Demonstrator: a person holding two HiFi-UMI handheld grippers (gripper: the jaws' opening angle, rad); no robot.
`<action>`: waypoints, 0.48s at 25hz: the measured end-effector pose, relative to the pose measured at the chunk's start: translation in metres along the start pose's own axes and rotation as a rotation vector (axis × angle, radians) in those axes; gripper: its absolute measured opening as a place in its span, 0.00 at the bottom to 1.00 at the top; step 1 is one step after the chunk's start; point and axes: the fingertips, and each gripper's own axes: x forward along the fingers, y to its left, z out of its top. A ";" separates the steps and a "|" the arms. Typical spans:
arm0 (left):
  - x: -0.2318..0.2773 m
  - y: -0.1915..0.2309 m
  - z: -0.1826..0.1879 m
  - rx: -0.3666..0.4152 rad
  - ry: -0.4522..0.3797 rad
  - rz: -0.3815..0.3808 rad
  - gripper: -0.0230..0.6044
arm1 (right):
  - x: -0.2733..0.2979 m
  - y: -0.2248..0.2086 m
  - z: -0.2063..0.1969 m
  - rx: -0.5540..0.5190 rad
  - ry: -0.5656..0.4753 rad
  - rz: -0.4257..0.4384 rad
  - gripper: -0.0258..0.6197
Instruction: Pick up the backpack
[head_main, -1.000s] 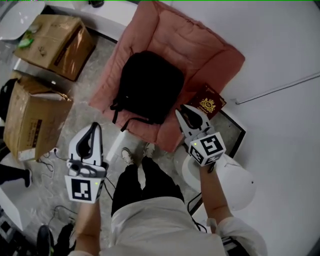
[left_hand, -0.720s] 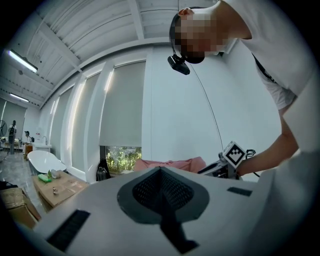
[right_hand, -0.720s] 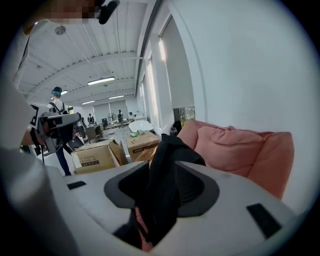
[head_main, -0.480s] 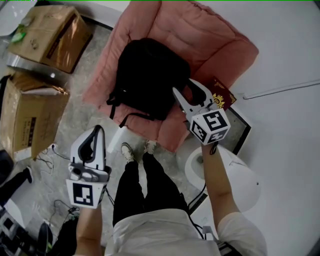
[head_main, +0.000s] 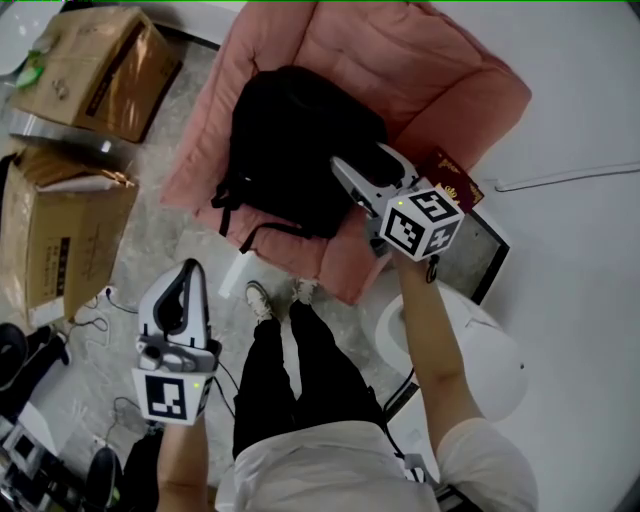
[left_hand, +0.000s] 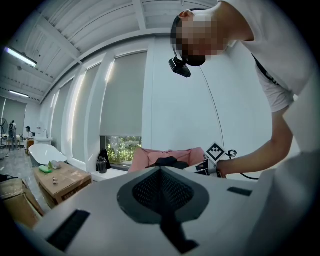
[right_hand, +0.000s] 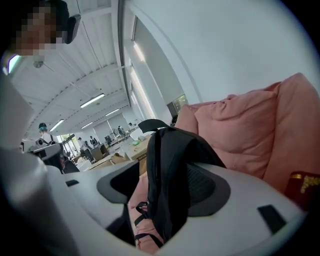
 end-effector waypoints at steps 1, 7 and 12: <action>0.000 0.000 -0.002 -0.002 0.004 0.002 0.05 | 0.003 -0.001 0.001 -0.005 0.000 0.006 0.49; 0.003 0.005 -0.009 -0.012 0.017 0.021 0.05 | 0.020 -0.002 0.007 0.017 -0.020 0.055 0.49; 0.003 0.012 -0.011 -0.011 0.029 0.033 0.05 | 0.039 0.006 0.017 0.104 -0.059 0.172 0.49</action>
